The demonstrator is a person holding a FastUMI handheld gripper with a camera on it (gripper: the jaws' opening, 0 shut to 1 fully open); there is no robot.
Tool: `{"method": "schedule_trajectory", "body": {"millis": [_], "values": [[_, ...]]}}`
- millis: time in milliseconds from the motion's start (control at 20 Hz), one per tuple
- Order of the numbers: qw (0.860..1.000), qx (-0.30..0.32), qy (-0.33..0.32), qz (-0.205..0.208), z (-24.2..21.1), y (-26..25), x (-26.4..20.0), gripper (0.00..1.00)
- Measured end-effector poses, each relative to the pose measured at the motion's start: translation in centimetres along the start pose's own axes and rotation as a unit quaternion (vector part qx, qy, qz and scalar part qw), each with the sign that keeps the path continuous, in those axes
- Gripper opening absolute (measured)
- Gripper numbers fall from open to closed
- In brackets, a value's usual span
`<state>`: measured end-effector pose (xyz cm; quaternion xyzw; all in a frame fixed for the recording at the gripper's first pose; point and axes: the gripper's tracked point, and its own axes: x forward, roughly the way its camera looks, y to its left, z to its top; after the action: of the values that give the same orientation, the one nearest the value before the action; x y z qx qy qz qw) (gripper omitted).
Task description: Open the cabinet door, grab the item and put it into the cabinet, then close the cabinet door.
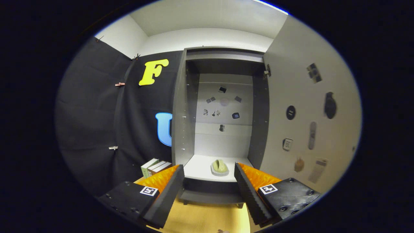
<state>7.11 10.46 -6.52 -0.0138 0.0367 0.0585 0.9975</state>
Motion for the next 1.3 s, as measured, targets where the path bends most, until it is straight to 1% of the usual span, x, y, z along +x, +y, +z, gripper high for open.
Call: {"method": "schedule_trajectory", "body": {"millis": [200,300,350,450,500,650,750,850,900,1000,1100,1300], "values": [[1.000,0.013,0.006,0.026,0.6,-0.9,-8.5,0.98],[1.000,0.009,0.018,0.022,0.0,-3.0,-12.5,0.98],[1.000,-0.001,0.030,0.008,-0.7,-4.8,-14.3,0.98],[0.998,-0.013,0.058,-0.034,-2.1,-9.0,-17.5,0.98],[0.996,-0.011,0.064,-0.054,-2.5,-11.2,-18.8,0.98],[0.993,0.019,0.068,-0.090,-2.8,-16.9,-21.5,0.98],[0.993,0.023,0.050,-0.104,-2.3,-20.8,-21.5,0.98],[0.992,0.027,0.040,-0.117,-2.6,-24.5,-20.1,0.98],[0.992,0.034,0.040,-0.111,-2.8,-25.4,-19.4,0.98],[0.995,0.049,0.044,-0.080,-3.0,-25.6,-16.4,0.98],[0.996,0.048,0.051,-0.054,-3.3,-25.5,-14.1,0.98],[0.996,0.051,0.067,0.009,-4.3,-23.5,-11.6,0.98]]}}
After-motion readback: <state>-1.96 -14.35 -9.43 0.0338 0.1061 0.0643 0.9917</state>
